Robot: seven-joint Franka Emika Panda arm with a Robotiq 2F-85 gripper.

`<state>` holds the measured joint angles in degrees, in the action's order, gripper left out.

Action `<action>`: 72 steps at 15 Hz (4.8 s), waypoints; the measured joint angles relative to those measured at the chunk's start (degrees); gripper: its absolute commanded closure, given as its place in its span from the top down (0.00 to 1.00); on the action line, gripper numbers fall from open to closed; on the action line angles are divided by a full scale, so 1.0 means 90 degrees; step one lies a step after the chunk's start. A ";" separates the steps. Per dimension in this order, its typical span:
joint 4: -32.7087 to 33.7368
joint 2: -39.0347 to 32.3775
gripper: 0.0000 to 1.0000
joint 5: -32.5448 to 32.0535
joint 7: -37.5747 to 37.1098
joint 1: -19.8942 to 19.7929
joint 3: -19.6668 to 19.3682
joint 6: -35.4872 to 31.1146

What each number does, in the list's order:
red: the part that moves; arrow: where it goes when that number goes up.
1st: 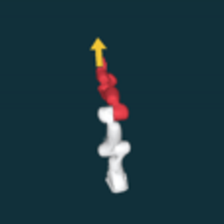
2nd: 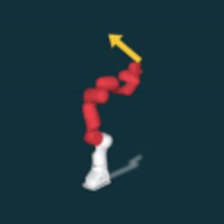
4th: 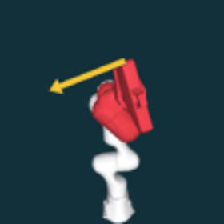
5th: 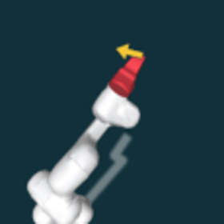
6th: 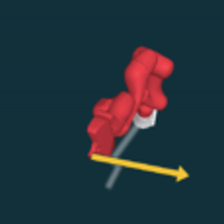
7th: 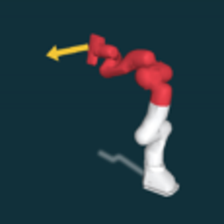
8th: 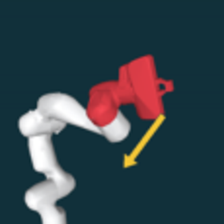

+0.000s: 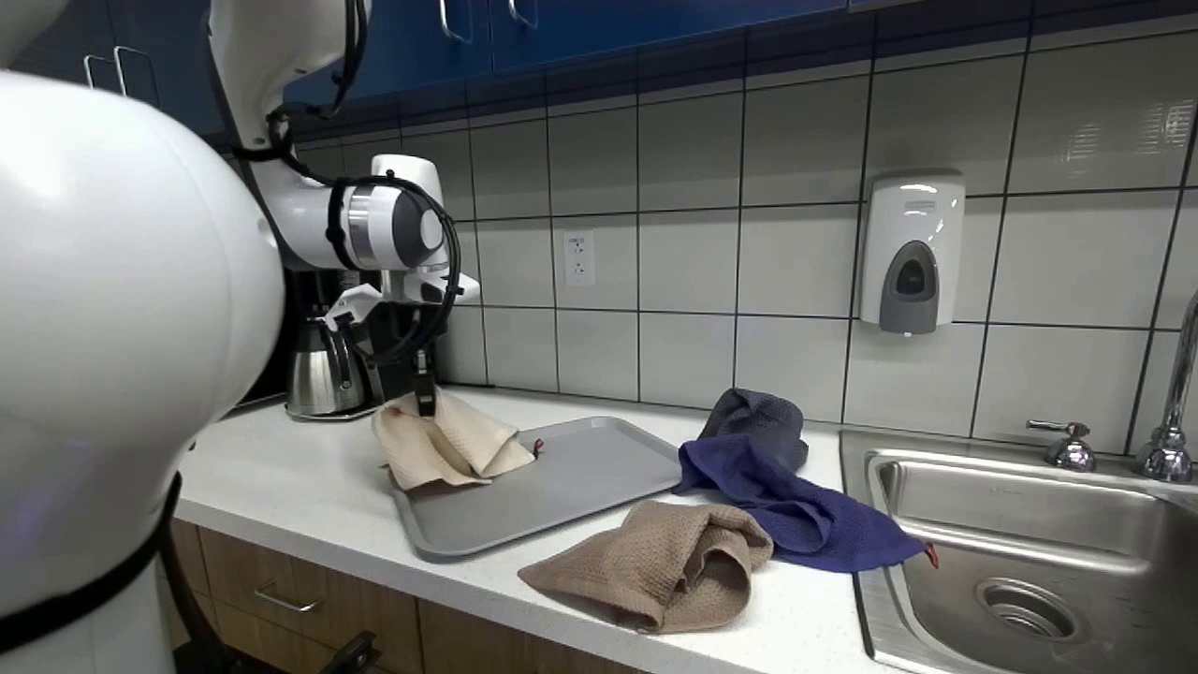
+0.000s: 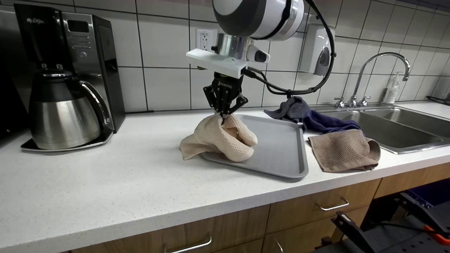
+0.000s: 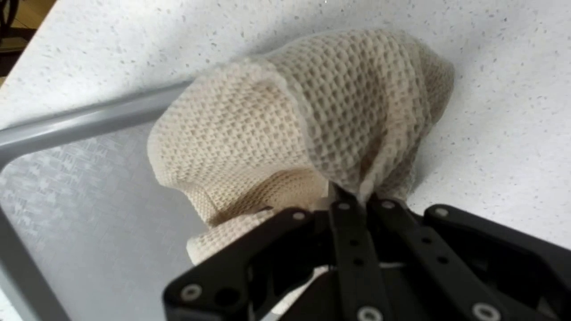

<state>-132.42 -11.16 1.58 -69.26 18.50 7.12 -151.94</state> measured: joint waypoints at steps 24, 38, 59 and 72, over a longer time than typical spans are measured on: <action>0.0961 0.0338 0.01 -0.1031 -0.0030 0.0453 0.0699 0.1295; 0.1911 -0.0638 0.01 -0.1233 -0.0013 0.0999 0.0752 0.1739; 0.2992 -0.1866 0.01 -0.1234 0.0115 0.1243 0.0634 0.2041; 0.3090 -0.2151 0.42 -0.1234 0.0121 0.1291 0.0538 0.2105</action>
<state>-104.61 -30.51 -9.52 -68.17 30.12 11.96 -132.99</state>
